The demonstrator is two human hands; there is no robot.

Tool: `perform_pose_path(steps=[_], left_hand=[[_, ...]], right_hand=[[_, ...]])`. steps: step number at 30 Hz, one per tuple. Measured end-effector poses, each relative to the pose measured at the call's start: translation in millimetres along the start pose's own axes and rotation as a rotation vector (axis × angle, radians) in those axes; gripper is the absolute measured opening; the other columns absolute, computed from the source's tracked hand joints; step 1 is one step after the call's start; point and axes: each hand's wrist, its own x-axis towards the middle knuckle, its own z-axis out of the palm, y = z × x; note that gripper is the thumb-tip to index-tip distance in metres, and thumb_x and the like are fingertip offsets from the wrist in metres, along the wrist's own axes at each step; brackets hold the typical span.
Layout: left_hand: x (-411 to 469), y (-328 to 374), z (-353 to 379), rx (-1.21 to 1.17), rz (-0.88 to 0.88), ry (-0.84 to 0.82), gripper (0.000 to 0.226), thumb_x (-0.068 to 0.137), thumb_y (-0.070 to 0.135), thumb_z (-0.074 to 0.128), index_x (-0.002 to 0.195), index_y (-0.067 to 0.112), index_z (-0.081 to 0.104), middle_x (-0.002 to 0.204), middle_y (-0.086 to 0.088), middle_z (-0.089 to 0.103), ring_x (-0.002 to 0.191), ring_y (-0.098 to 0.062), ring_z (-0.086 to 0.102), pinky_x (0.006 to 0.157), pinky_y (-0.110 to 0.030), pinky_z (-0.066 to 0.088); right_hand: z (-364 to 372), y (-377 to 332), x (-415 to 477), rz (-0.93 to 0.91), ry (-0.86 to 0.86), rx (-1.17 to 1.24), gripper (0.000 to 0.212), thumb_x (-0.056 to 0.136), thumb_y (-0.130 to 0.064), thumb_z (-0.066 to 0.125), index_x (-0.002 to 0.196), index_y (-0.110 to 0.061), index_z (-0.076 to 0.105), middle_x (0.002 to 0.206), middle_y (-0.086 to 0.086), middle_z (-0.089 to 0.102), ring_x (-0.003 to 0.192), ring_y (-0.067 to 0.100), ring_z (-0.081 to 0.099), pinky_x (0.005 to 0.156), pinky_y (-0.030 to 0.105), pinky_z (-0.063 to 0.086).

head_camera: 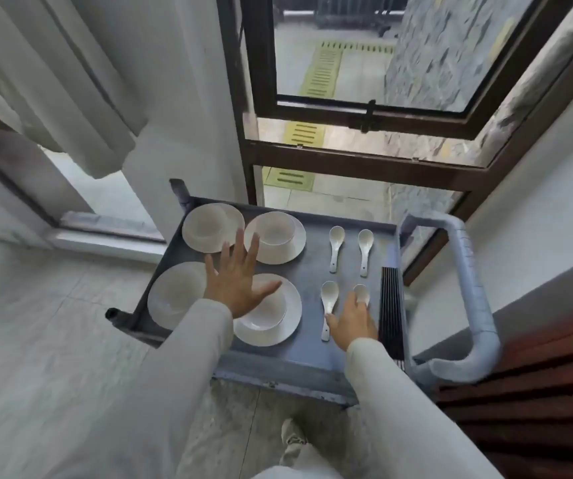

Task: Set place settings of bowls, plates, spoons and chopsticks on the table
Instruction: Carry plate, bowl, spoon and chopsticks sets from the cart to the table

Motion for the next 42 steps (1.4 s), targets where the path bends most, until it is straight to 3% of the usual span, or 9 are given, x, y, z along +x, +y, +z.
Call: perform_pose_path(steps=[5,10,14,18,22,28,32,37,42], left_hand=[[-12.2,1.9,45.7,-0.243,-0.154,-0.173,0.124,0.076,0.083,0.057,0.155,0.037,-0.027,0.165,0.006,-0.035,0.157,-0.031,-0.015,0.121,-0.066,0.008],[-17.5,-7.4,69.1,-0.348,-0.158,-0.249,0.139,0.068,0.074,0.076,0.155,0.037,-0.026,0.170,-0.003,-0.021,0.159,-0.028,-0.003,0.124,-0.055,0.021],[-26.8,-14.3,83.4,-0.488,-0.142,-0.259,0.135,0.071,0.057,0.083,0.156,0.040,-0.021,0.170,0.010,-0.015,0.158,-0.017,0.000,0.124,-0.043,0.022],[-24.6,-24.2,89.5,-0.509,-0.114,-0.214,0.132,0.072,0.047,0.087,0.159,0.038,-0.012,0.171,0.011,-0.006,0.157,-0.023,0.015,0.121,-0.042,0.028],[-24.5,-33.7,86.3,-0.593,-0.084,-0.185,0.130,0.069,0.046,0.090,0.162,0.031,0.000,0.171,0.008,0.007,0.152,-0.023,0.029,0.117,-0.039,0.032],[-19.7,-50.1,79.1,-0.633,-0.031,-0.216,0.127,0.067,0.054,0.088,0.161,0.034,0.005,0.165,0.006,0.028,0.145,-0.023,0.040,0.117,-0.039,0.036],[-10.1,-55.4,82.8,-0.535,0.012,-0.233,0.127,0.065,0.068,0.080,0.160,0.037,0.002,0.161,0.006,0.037,0.140,-0.025,0.046,0.114,-0.046,0.041],[-3.8,-65.4,91.5,-0.501,0.080,-0.253,0.126,0.064,0.087,0.066,0.160,0.036,0.002,0.165,0.009,0.031,0.145,-0.021,0.040,0.116,-0.048,0.037],[-1.8,-70.3,87.1,-0.510,0.156,-0.297,0.122,0.068,0.081,0.069,0.160,0.034,0.004,0.168,0.009,0.023,0.150,-0.019,0.032,0.118,-0.051,0.034]], right_hand=[[22.4,11.3,15.1,0.142,-0.084,0.104,0.052,0.099,-0.042,0.058,0.134,-0.005,0.049,0.134,0.019,0.057,0.122,0.039,0.059,0.097,0.045,0.049],[36.9,9.6,21.3,0.165,-0.084,0.180,0.037,0.096,-0.046,0.062,0.108,-0.011,0.062,0.119,0.012,0.063,0.110,0.035,0.062,0.095,0.040,0.050],[50.0,7.4,21.5,0.196,-0.044,0.202,0.028,0.093,-0.043,0.069,0.098,-0.015,0.066,0.113,0.007,0.063,0.095,0.027,0.059,0.087,0.031,0.045],[53.9,8.8,22.3,0.254,0.015,0.271,0.022,0.093,-0.036,0.071,0.094,-0.014,0.070,0.107,0.006,0.069,0.086,0.023,0.053,0.080,0.026,0.037],[46.7,1.5,9.4,0.275,0.016,0.577,0.017,0.091,-0.032,0.076,0.094,-0.016,0.070,0.085,-0.005,0.069,0.089,0.020,0.065,0.079,0.024,0.044],[35.9,-29.8,-44.5,0.189,-0.018,0.939,0.014,0.092,-0.030,0.076,0.096,-0.017,0.077,0.084,0.001,0.078,0.078,0.018,0.069,0.062,0.020,0.056],[45.0,-53.6,-64.1,0.162,-0.107,0.919,0.012,0.090,-0.035,0.076,0.092,-0.024,0.081,0.084,-0.005,0.079,0.077,0.014,0.070,0.063,0.018,0.057],[63.6,-78.6,-60.0,0.192,-0.088,0.832,0.012,0.086,-0.037,0.080,0.088,-0.026,0.082,0.080,-0.008,0.080,0.074,0.015,0.073,0.062,0.019,0.058],[74.6,-89.6,-51.8,0.196,-0.040,0.726,0.020,0.087,-0.046,0.079,0.081,-0.027,0.081,0.075,-0.008,0.079,0.063,0.011,0.074,0.055,0.017,0.056]])
